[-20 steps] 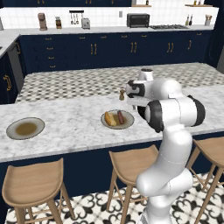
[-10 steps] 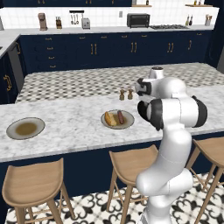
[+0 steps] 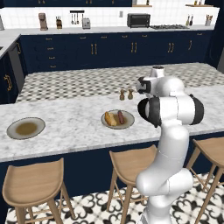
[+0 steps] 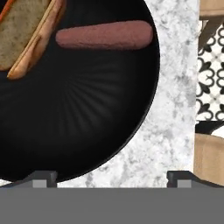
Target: Place one bun and one sausage from the bowl on each plate.
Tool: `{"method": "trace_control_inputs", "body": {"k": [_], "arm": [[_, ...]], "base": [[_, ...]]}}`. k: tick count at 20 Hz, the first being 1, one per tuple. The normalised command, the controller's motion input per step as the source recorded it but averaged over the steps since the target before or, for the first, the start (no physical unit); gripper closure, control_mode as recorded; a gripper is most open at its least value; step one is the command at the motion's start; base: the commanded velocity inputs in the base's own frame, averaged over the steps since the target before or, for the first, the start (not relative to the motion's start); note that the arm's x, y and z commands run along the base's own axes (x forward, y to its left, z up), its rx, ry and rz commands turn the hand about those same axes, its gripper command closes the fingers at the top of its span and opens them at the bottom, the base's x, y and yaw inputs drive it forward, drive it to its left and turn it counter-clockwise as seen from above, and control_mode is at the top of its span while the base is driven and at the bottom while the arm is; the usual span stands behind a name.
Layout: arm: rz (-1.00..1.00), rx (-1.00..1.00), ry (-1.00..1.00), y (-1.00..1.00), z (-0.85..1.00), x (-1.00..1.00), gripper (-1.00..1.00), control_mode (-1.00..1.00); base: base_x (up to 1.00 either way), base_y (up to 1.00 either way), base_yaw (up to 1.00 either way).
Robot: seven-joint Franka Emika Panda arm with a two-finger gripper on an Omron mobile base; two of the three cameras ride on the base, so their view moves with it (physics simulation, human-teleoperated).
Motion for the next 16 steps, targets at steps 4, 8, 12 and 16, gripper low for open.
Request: {"method": "trace_control_inputs", "body": {"k": [4, 8, 12, 16], "arm": [[-0.54, 0.03, -0.01, -0.61, -0.07, 0.33, -1.0, -1.0], [-0.34, 0.0, -0.01, -0.73, -0.16, 0.02, -1.0, -1.0], [-0.28, 0.0, -0.08, -0.39, -0.14, 0.21, -1.0, -1.0], [-0.22, 0.0, -0.11, -0.17, -0.19, 0.26, -1.0, -1.0]], "base": [[0.0, 0.0, 0.0], [0.0, 0.0, 0.0], [0.0, 0.0, 0.0], [0.0, 0.0, 0.0]]}}
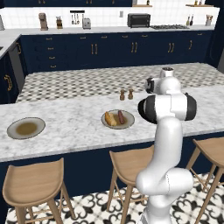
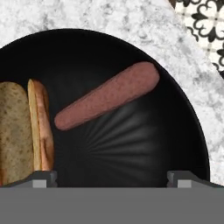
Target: Place one bun and one sausage from the bowl on each plate.
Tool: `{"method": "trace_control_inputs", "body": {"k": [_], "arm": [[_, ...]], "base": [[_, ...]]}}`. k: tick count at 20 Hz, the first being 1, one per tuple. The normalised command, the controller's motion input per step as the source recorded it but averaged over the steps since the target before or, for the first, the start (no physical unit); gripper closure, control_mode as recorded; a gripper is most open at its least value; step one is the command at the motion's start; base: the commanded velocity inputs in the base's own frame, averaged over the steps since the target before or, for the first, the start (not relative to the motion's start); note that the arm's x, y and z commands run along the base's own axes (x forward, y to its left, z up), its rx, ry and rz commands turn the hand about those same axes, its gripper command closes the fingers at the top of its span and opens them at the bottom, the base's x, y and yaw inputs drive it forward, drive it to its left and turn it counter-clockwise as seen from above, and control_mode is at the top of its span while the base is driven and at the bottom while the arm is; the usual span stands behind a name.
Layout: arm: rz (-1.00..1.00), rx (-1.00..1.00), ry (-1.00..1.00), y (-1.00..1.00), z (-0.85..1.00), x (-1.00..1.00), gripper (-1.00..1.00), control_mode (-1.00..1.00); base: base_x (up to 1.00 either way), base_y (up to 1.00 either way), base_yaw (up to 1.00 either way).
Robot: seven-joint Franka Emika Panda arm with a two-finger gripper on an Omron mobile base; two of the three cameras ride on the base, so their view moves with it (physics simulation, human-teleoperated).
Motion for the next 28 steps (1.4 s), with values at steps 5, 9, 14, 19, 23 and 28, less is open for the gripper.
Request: {"method": "trace_control_inputs", "body": {"k": [5, 9, 14, 19, 23, 28], "arm": [[-0.02, 0.0, -0.12, -0.01, -0.2, 0.19, -1.0, -1.0], [0.0, 0.0, -0.1, 0.0, -0.19, 0.17, -1.0, -1.0], [0.0, 0.0, -0.01, 0.0, -0.02, 0.2, -1.0, -1.0], [0.0, 0.0, -0.01, -0.01, -0.05, 0.23, -1.0, -1.0], [0.0, 0.0, -0.02, -0.15, -0.1, 0.18, -1.0, -1.0], [0.0, 0.0, -0.02, -0.24, -0.15, 0.28, -1.0, -1.0]], "base": [[0.0, 0.0, 0.0], [0.0, 0.0, 0.0], [0.0, 0.0, 0.0], [0.0, 0.0, 0.0], [0.0, 0.0, 0.0], [0.0, 0.0, 0.0]]}}
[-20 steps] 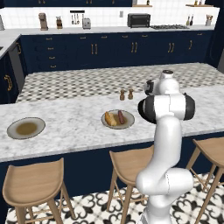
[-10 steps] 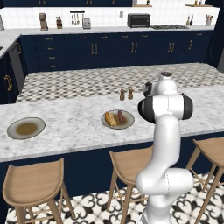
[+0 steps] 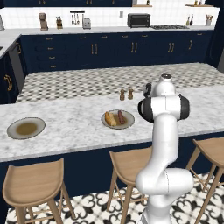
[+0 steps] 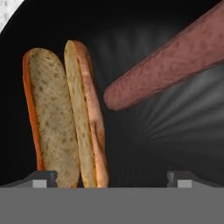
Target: Place one bun and one sausage from the bowl on each plate.
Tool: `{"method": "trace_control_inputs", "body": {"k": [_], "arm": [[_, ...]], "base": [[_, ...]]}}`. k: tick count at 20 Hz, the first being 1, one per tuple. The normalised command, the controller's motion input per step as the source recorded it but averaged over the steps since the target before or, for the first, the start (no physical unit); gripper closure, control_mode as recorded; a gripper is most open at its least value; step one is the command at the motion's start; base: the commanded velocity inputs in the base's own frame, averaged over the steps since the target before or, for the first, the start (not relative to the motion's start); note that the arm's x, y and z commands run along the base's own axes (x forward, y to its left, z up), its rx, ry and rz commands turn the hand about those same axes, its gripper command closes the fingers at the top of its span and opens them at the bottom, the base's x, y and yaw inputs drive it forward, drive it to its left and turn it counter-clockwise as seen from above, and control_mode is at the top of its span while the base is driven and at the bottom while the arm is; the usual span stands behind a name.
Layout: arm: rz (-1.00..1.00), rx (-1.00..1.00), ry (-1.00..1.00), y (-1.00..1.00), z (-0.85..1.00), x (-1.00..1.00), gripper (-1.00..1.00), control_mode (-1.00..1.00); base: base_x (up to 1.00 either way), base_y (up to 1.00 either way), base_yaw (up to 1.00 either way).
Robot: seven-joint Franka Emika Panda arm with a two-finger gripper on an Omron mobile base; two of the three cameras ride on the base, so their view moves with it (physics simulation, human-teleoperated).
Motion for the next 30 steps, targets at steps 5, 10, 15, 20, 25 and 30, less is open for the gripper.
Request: {"method": "trace_control_inputs", "body": {"k": [5, 10, 15, 20, 25, 30], "arm": [[0.0, 0.0, -0.02, -0.16, -0.23, 0.21, -1.0, -1.0], [0.0, 0.0, 0.0, -0.04, -0.21, 0.12, -1.0, -1.0], [0.0, 0.0, 0.0, 0.0, -0.12, 0.12, -1.0, -1.0], [0.0, 0.0, 0.0, 0.0, -0.01, 0.02, -1.0, -1.0], [0.0, 0.0, -0.02, 0.0, -0.02, 0.01, -1.0, -1.0], [0.0, 0.0, -0.08, 0.0, -0.15, 0.06, -1.0, -1.0]], "base": [[0.0, 0.0, 0.0], [0.0, 0.0, 0.0], [0.0, 0.0, 0.0], [0.0, 0.0, 0.0], [0.0, 0.0, 0.0], [0.0, 0.0, 0.0]]}}
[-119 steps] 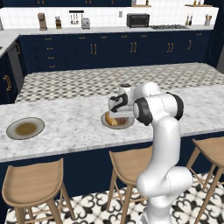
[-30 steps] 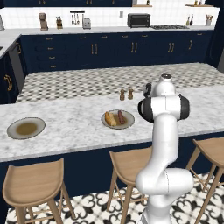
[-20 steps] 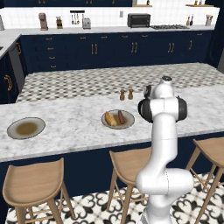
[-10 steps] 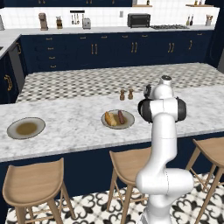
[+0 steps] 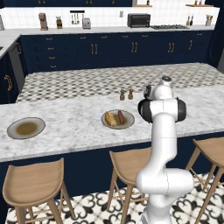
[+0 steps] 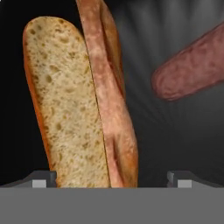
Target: Place one bun and one sausage from the bowl on each plate.
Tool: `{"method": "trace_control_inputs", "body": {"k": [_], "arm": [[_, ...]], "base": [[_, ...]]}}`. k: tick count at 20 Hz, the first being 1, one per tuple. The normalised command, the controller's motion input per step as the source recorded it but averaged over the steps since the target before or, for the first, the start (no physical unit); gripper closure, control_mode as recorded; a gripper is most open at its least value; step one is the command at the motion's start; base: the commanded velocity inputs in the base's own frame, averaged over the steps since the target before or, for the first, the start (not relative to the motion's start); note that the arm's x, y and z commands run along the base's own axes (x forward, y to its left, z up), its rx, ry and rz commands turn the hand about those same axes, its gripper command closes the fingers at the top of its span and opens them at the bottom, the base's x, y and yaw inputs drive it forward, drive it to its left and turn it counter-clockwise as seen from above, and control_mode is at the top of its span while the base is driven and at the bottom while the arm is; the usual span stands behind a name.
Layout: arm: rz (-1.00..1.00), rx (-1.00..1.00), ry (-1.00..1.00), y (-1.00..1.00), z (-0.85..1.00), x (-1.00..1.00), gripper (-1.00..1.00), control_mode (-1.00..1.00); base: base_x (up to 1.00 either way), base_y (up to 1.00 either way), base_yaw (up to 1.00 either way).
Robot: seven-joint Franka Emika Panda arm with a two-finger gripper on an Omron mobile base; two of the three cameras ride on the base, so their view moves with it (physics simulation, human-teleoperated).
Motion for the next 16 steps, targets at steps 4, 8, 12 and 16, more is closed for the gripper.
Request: {"method": "trace_control_inputs", "body": {"k": [4, 8, 12, 16], "arm": [[0.0, 0.0, -0.1, -0.01, -0.14, 0.0, -1.0, -1.0], [0.0, 0.0, 0.0, 0.0, 0.0, 0.0, -1.0, -1.0], [0.0, 0.0, 0.0, 0.0, 0.0, 0.0, 1.0, -1.0], [0.0, 0.0, 0.0, 0.0, 0.0, 0.0, 1.0, -1.0]], "base": [[0.0, 0.0, 0.0], [0.0, 0.0, 0.0], [0.0, 0.0, 0.0], [0.0, 0.0, 0.0]]}}
